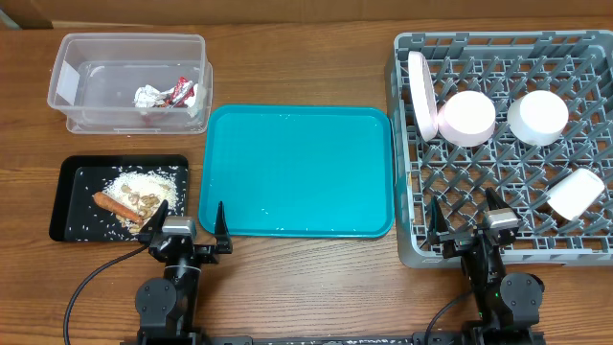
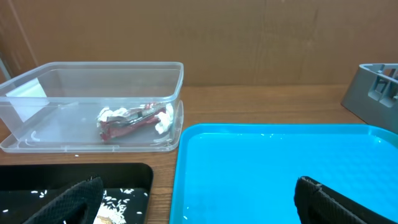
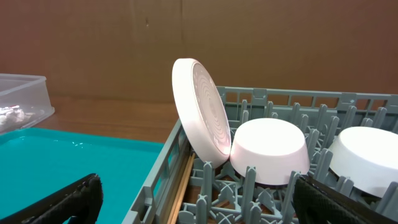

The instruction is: Sort waste into correct bins and load items into the dishwasher

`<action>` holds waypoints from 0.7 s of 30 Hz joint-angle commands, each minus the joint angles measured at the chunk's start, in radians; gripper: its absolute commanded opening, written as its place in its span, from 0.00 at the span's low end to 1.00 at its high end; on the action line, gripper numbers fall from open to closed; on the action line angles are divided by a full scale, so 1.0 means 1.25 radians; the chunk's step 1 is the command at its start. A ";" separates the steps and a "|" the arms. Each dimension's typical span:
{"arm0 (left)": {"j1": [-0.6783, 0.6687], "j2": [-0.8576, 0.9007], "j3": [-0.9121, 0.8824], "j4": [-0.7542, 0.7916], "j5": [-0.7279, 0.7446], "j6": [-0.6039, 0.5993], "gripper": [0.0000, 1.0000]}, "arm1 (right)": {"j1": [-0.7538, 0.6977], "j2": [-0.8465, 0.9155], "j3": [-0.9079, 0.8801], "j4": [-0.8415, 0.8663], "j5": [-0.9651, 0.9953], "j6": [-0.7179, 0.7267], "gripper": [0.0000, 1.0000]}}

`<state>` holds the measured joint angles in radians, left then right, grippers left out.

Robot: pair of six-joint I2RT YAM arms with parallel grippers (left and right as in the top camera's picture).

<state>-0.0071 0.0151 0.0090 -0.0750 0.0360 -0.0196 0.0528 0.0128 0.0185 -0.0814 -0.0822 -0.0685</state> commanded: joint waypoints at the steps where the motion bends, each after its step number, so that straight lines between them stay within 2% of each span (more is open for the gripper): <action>1: -0.005 -0.008 -0.003 -0.001 -0.008 -0.008 1.00 | -0.002 -0.008 -0.008 0.004 -0.007 -0.003 1.00; 21: -0.005 -0.008 -0.003 -0.001 -0.008 -0.008 1.00 | -0.002 -0.008 -0.008 0.004 -0.007 -0.003 1.00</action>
<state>-0.0071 0.0151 0.0090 -0.0750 0.0334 -0.0196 0.0532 0.0128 0.0185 -0.0818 -0.0822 -0.0681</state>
